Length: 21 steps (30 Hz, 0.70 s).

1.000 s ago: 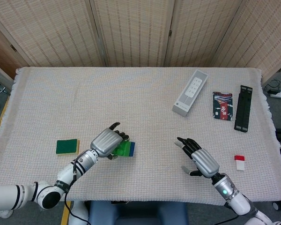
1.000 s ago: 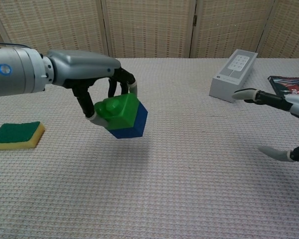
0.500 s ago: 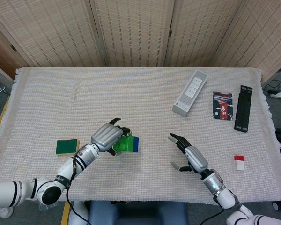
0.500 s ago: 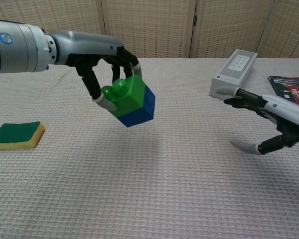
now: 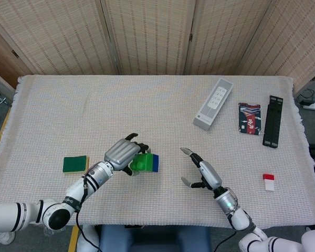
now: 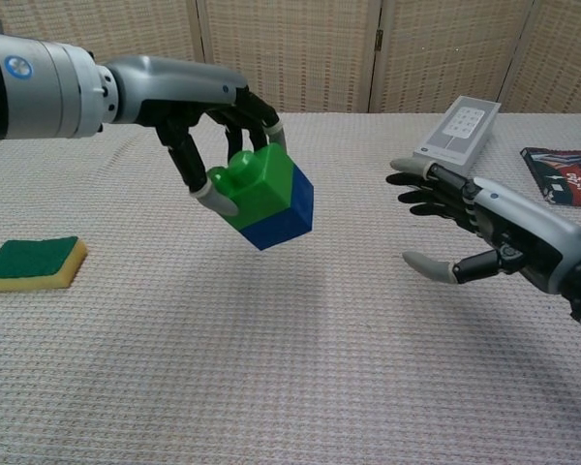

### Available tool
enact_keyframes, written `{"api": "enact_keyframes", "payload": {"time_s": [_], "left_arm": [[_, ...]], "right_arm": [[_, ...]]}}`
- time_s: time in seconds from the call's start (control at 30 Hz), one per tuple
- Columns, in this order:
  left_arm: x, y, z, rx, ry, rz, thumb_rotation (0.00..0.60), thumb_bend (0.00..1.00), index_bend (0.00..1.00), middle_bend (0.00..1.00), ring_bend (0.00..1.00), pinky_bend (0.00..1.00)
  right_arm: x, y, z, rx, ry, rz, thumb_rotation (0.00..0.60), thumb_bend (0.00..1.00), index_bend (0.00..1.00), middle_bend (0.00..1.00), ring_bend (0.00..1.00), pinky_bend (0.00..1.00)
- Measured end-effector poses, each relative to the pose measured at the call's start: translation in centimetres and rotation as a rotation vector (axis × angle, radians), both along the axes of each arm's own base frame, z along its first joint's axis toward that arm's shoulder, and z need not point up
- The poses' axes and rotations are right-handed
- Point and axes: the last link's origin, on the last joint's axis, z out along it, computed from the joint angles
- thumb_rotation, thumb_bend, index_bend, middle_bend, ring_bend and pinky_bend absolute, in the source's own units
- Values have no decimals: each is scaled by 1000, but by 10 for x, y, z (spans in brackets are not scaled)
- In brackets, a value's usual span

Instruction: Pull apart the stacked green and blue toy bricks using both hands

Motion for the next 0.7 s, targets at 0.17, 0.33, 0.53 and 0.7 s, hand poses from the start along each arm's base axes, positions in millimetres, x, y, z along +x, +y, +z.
{"api": "enact_keyframes", "payload": {"time_s": [0.17, 0.33, 0.53, 0.7], "left_arm": [[4, 1, -1, -18, -24, 27, 600, 245, 789, 877, 494, 102], [7, 1, -2, -27, -30, 36, 600, 245, 789, 877, 494, 102], [8, 0, -3, -25, -26, 36, 600, 245, 790, 877, 494, 103], [7, 1, -3, -21, -26, 44, 600, 244, 790, 877, 494, 102]], "right_arm": [[11, -3, -13, 31, -31, -3, 600, 403, 0, 136, 122, 126], [24, -8, -24, 49, -74, -12, 600, 403, 0, 145, 127, 130], [36, -9, -36, 83, -117, -27, 600, 403, 1, 152, 130, 130], [45, -7, -42, 114, -136, -23, 600, 402, 2, 155, 130, 130]]}}
